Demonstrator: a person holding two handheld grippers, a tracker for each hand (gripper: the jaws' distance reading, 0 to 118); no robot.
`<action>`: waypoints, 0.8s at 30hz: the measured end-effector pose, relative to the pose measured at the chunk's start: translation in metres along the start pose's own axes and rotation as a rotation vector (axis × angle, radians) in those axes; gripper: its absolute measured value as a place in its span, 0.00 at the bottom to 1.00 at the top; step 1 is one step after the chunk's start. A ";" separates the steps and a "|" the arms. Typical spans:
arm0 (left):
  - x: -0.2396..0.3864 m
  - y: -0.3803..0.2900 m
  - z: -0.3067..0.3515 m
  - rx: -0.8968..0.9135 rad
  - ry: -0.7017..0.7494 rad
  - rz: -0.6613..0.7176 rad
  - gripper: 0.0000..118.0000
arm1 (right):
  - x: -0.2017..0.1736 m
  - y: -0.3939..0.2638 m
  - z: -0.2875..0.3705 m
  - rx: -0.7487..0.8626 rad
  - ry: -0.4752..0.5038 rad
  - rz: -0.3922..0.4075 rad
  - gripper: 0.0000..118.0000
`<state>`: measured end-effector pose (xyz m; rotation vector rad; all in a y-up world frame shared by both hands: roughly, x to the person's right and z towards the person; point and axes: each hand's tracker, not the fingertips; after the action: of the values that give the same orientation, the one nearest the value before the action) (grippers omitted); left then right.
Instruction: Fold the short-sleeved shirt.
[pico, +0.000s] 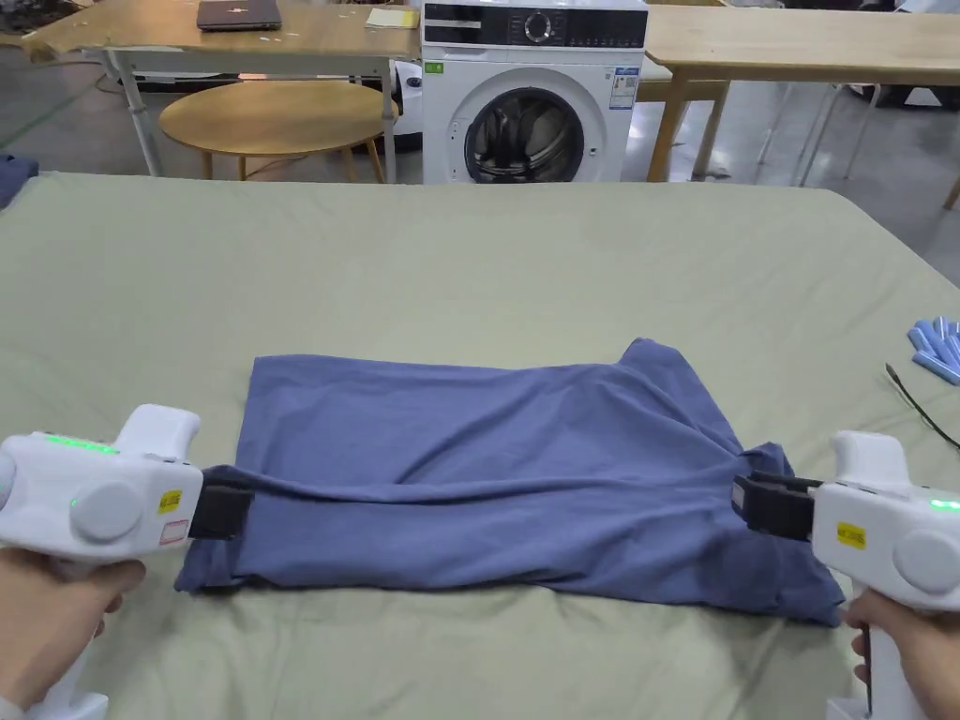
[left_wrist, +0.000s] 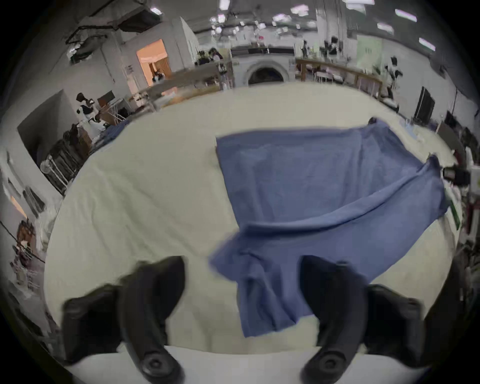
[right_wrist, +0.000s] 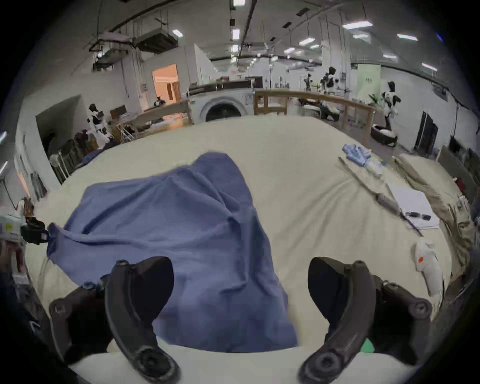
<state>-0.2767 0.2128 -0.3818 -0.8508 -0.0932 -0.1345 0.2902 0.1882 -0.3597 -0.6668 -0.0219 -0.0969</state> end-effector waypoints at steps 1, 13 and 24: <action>0.003 -0.008 0.020 0.075 0.000 0.007 0.83 | -0.004 -0.005 0.023 0.081 0.005 0.005 0.88; 0.069 -0.138 0.080 0.212 -0.046 0.129 0.00 | -0.060 -0.087 0.135 0.251 0.046 0.024 0.00; 0.027 -0.110 0.045 0.059 0.010 0.187 0.45 | -0.070 -0.080 0.128 0.219 0.078 0.035 0.00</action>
<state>-0.2683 0.1731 -0.2666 -0.7957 -0.0079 0.0393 0.2144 0.2108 -0.2132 -0.4436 0.0540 -0.0852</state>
